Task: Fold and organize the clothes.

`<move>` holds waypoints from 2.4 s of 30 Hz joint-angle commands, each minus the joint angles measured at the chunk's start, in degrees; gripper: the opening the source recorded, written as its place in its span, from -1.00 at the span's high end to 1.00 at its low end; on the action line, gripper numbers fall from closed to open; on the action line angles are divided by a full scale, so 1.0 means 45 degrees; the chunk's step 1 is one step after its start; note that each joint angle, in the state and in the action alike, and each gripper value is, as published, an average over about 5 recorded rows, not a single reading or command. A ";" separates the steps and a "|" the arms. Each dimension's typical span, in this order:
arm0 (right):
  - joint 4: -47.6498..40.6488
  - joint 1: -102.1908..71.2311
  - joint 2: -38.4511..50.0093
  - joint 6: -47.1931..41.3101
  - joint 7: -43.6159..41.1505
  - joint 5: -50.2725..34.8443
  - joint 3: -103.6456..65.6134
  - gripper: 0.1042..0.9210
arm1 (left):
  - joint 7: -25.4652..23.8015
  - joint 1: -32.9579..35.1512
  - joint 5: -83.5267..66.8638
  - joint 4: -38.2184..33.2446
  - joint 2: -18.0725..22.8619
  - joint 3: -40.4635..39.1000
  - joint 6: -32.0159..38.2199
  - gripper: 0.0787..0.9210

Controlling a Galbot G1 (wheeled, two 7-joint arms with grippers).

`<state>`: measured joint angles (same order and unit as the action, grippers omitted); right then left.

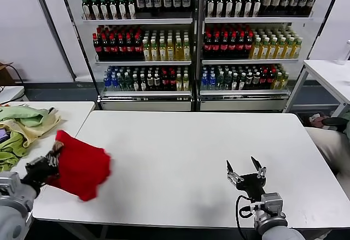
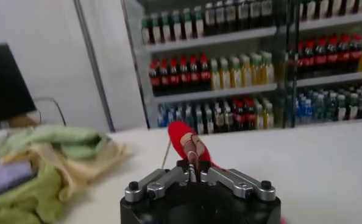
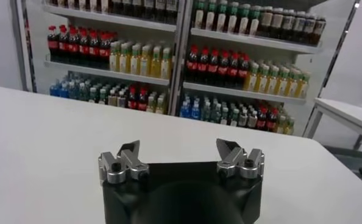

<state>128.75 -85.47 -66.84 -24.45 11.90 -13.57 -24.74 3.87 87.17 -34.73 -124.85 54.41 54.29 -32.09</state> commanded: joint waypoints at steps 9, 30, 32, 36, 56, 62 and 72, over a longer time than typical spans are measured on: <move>0.0029 -0.0249 -0.0132 0.0109 0.0007 0.0120 -0.0195 -0.76 | 0.0552 -0.2075 0.7867 0.1250 0.6855 -1.2183 0.0621 0.88; -0.0179 0.0063 -0.0124 0.0094 -0.0027 0.0138 -0.0065 -0.76 | 0.4713 -0.5152 0.4742 0.2460 0.7924 -1.0419 0.1021 0.74; -0.0231 0.0201 -0.0119 0.0072 -0.0029 0.0130 0.0003 -0.76 | 0.4495 -0.5228 0.4632 0.2306 0.7606 -1.0268 0.1051 0.60; -0.0495 0.0803 -0.0165 -0.0087 -0.0020 0.0065 0.0401 -0.76 | 0.3631 -0.5143 0.4711 0.1439 0.6638 -0.9833 0.1354 0.33; -0.6213 0.6193 -0.3613 -0.1719 0.2369 -0.4677 0.5810 -0.76 | -0.0933 -0.2613 0.8533 0.2010 0.3359 -0.3497 0.7106 -0.76; -0.6181 0.5978 -0.3529 -0.1903 0.1741 -0.5747 0.5693 -0.75 | -0.0899 -0.3011 0.9277 0.2069 0.3708 -0.4312 0.7149 -0.77; -0.6064 0.5728 -0.3677 -0.1679 0.2112 -0.6027 0.5517 -0.14 | -0.0278 -0.3924 1.3771 0.3603 0.3774 -0.4363 1.0428 -0.77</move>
<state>104.44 -61.40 -81.45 -31.90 20.20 -35.92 -1.67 1.98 71.71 9.48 -113.72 72.15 33.23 0.72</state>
